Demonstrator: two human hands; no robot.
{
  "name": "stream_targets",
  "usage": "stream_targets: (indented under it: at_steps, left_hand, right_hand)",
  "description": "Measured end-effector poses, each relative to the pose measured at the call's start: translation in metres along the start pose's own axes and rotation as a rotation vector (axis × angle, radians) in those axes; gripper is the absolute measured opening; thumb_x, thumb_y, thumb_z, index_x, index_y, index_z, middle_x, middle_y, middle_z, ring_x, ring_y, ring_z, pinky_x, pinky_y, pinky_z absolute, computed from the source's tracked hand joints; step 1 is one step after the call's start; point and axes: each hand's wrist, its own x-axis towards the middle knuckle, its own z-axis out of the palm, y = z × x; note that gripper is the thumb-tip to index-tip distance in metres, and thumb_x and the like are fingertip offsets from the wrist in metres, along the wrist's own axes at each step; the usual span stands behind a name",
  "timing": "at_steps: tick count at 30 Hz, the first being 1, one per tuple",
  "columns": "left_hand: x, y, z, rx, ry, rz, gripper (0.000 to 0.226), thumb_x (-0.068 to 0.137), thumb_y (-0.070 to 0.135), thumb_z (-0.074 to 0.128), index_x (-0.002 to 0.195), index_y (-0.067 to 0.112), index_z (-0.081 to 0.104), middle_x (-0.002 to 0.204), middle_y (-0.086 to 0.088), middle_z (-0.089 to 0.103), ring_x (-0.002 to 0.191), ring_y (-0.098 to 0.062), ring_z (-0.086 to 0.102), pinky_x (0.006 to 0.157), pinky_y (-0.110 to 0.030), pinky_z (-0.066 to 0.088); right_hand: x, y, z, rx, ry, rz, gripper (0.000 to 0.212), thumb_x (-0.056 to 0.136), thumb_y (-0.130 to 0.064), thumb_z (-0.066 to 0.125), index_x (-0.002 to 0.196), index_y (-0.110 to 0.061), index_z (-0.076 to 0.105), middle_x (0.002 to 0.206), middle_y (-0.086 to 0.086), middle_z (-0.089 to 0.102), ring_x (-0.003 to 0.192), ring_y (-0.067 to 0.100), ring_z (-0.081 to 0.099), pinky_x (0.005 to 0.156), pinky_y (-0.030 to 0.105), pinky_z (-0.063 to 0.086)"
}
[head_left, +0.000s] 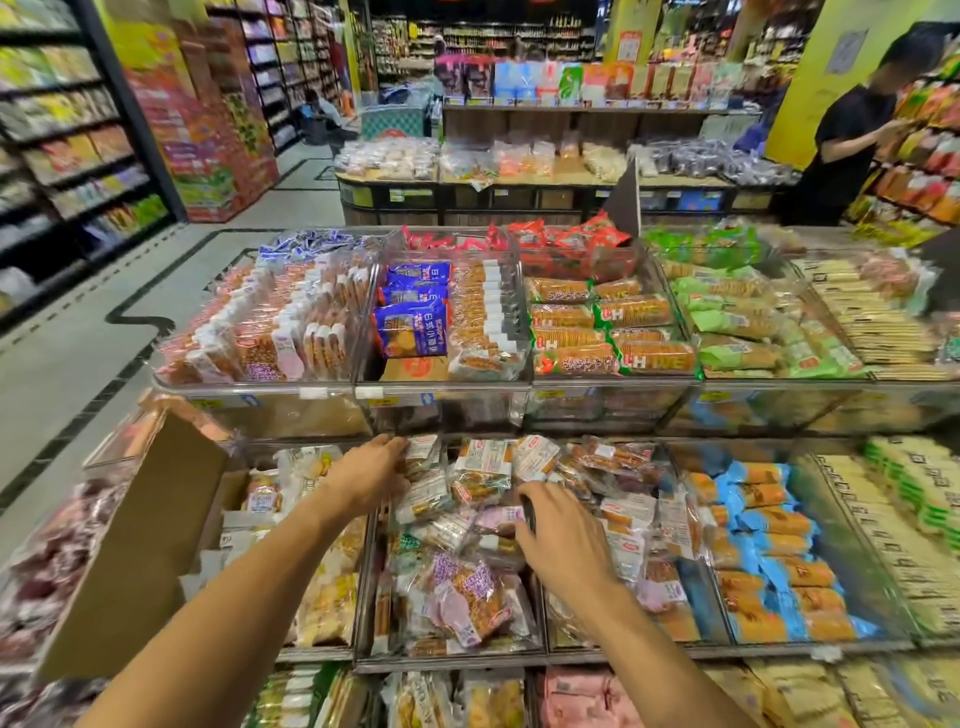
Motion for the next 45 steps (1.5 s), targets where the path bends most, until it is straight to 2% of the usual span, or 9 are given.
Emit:
stream_targets:
  at_steps: [14,26,30,35,37,38,39,40,45]
  left_hand:
    - [0.009,0.022,-0.006,0.093,0.203,-0.010,0.026,0.093,0.023,0.066,0.114,0.016,0.052,0.111,-0.007,0.066,0.107,-0.030,0.058,0.078,-0.044,0.054]
    - [-0.101,-0.024,-0.007,-0.525,0.457,-0.095,0.025,0.099,0.014,0.065,0.111,0.021,0.046,0.079,0.009,0.053,0.069,-0.006,0.056,0.057,-0.018,0.045]
    - [-0.115,-0.035,0.012,-0.715,0.394,-0.220,0.033,0.103,0.017,0.060,0.128,0.020,0.040,0.072,0.007,0.045,0.062,-0.011,0.053,0.069,-0.047,0.063]
    - [-0.116,-0.038,0.023,-1.289,0.328,-0.437,0.036,0.105,0.044,0.056,0.124,0.013,0.048,0.109,-0.025,0.062,0.086,-0.034,0.077,0.073,-0.053,0.065]
    - [-0.113,-0.032,0.027,-1.519,0.289,-0.463,0.028,0.108,0.029,0.054,0.118,0.004,0.047,0.114,-0.002,0.058,0.089,-0.034,0.078,0.072,-0.043,0.066]
    - [-0.112,-0.028,0.029,-1.575,0.270,-0.465,0.030,0.107,0.030,0.057,0.117,0.004,0.048,0.137,-0.018,0.030,0.088,-0.032,0.077,0.072,-0.040,0.066]
    - [-0.111,-0.023,0.030,-1.610,0.237,-0.459,0.036,0.103,0.031,0.062,0.122,0.003,0.050,0.108,-0.026,0.067,0.087,-0.030,0.077,0.073,-0.038,0.066]
    - [-0.110,-0.018,0.031,-1.650,0.201,-0.461,0.044,0.101,0.032,0.065,0.129,0.003,0.050,0.114,-0.005,0.071,0.088,-0.028,0.078,0.074,-0.037,0.066]
    - [-0.102,-0.002,0.040,-1.681,0.088,-0.431,0.058,0.096,0.024,0.072,0.143,0.005,0.045,0.128,-0.012,0.065,0.090,-0.030,0.078,0.076,-0.039,0.066]
  right_hand:
    - [0.006,-0.027,0.021,0.042,0.130,-0.157,0.032,0.097,-0.028,0.067,0.127,-0.018,0.061,0.128,-0.003,0.056,0.114,0.015,0.055,0.094,0.025,0.049]
    - [0.054,-0.109,0.062,-0.217,-0.015,-0.521,0.073,0.059,-0.001,0.088,0.129,-0.011,0.068,0.139,0.013,0.064,0.136,0.032,0.056,0.124,0.051,0.033]
    - [0.062,-0.109,0.056,-0.203,-0.023,-0.543,0.054,0.073,0.003,0.077,0.123,-0.014,0.072,0.128,0.006,0.072,0.121,0.028,0.066,0.110,0.045,0.047]
    - [0.064,-0.094,0.033,-0.089,0.234,-0.572,0.061,0.071,-0.001,0.086,0.129,-0.017,0.072,0.125,-0.002,0.074,0.114,0.019,0.071,0.100,0.038,0.056]
    - [0.068,-0.083,0.023,-0.117,0.291,-0.496,0.059,0.076,-0.002,0.082,0.132,-0.014,0.070,0.128,0.000,0.073,0.117,0.021,0.069,0.103,0.040,0.054]
    - [0.069,-0.076,0.020,-0.150,0.287,-0.439,0.056,0.077,-0.003,0.081,0.131,-0.014,0.070,0.128,0.001,0.072,0.118,0.022,0.068,0.104,0.041,0.053]
    - [0.070,-0.069,0.017,-0.182,0.252,-0.381,0.054,0.079,-0.003,0.080,0.130,-0.014,0.070,0.128,0.002,0.072,0.118,0.023,0.068,0.104,0.041,0.053]
    - [0.070,-0.061,0.017,-0.219,0.211,-0.327,0.050,0.081,-0.004,0.079,0.130,-0.013,0.069,0.127,0.003,0.072,0.118,0.024,0.067,0.104,0.041,0.052]
    - [0.073,-0.031,0.019,-0.265,0.087,-0.231,0.061,0.076,-0.047,0.089,0.121,-0.010,0.070,0.116,0.007,0.072,0.107,0.027,0.067,0.092,0.040,0.057]
